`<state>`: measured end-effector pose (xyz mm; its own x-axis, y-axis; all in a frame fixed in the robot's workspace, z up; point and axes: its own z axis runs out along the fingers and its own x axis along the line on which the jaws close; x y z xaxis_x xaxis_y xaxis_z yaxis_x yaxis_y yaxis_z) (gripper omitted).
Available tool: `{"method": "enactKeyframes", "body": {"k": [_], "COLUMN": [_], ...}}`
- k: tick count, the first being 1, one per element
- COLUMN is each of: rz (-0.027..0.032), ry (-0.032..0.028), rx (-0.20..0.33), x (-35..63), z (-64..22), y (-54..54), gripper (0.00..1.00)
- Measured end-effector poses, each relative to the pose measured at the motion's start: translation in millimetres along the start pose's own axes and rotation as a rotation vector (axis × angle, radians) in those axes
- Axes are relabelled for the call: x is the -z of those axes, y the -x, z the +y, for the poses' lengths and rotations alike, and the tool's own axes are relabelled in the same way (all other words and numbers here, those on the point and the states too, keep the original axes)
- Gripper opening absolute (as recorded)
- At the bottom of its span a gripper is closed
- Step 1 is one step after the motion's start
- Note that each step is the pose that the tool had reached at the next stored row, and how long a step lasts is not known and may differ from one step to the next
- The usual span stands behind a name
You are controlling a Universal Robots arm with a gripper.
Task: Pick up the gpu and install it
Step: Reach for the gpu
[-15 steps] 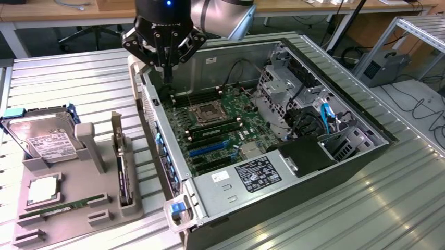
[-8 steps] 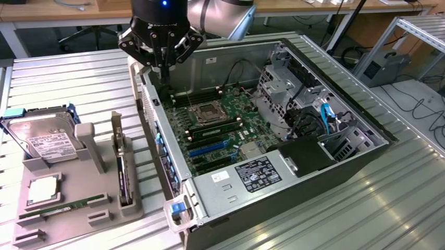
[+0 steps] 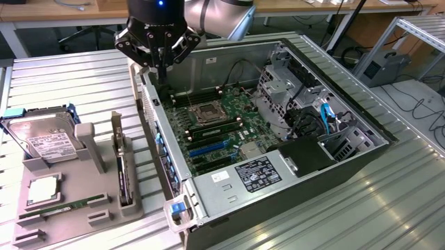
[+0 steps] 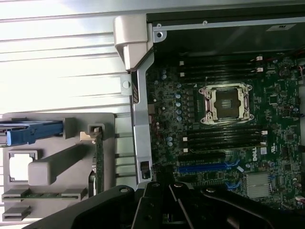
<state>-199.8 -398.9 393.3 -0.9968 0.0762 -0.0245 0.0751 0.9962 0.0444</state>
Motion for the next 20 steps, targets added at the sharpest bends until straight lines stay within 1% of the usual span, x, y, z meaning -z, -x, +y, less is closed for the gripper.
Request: {"method": "enactKeyframes", "body": {"k": [20], "rz": [0.0], "ry": [0.0], "rx": [0.0], "x": [0.4], "z": [-0.9], "y": [-11.9], "gripper": [0.11]}}
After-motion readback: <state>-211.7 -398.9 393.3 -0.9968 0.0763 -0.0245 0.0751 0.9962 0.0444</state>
